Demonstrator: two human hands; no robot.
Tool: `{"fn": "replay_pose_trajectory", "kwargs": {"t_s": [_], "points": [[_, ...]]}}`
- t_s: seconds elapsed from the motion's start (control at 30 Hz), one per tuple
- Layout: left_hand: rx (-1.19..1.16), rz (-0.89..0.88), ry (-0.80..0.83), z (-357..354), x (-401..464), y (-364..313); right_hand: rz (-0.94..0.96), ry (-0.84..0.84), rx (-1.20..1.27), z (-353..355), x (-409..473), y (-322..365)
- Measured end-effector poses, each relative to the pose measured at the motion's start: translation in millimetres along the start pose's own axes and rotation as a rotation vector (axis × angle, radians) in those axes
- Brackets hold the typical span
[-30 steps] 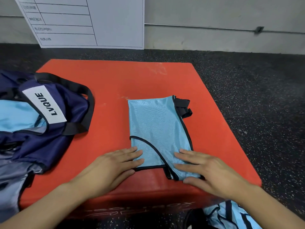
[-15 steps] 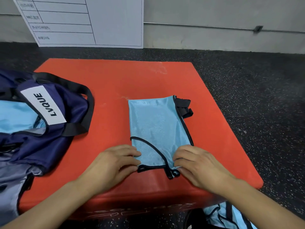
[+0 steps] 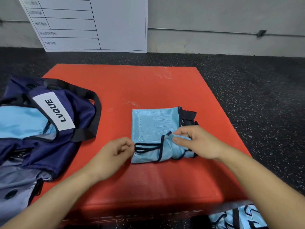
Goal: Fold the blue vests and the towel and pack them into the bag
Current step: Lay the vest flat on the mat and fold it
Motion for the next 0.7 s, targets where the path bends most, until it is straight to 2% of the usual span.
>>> {"fn": "replay_pose_trajectory", "kwargs": {"t_s": [0.13,0.2,0.37,0.5,0.6,0.7], "points": [[-0.088,0.214,-0.128,0.2,6.7,22.0,-0.194,-0.207,-0.200,-5.4,23.6,-32.2],[-0.140,0.245,-0.130,-2.3,7.9,20.4,-0.255,-0.241,-0.119,1.3,23.6,-38.4],[-0.208,0.190,-0.009,1.9,4.7,9.9,-0.418,-0.048,0.395,11.9,-2.8,-40.7],[-0.081,0.074,0.152,-4.9,-4.3,1.3,-0.358,0.086,0.502,19.0,-30.9,-23.9],[0.013,0.026,0.170,-13.4,-7.3,-4.1,-0.335,0.182,0.363,13.9,-45.7,-21.4],[0.087,-0.018,0.154,-17.1,-6.7,-10.3,-0.156,0.282,-0.058,0.9,-46.8,-22.6]]}}
Point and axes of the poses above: each hand's wrist, its own x-axis towards the middle knuckle, its own z-axis out of the back of the hand, y = z × x, the point moved 9 cm from there along x, towards the middle knuckle, and after that the axes turned 12 degrees about -y, right-handed, at the moved point
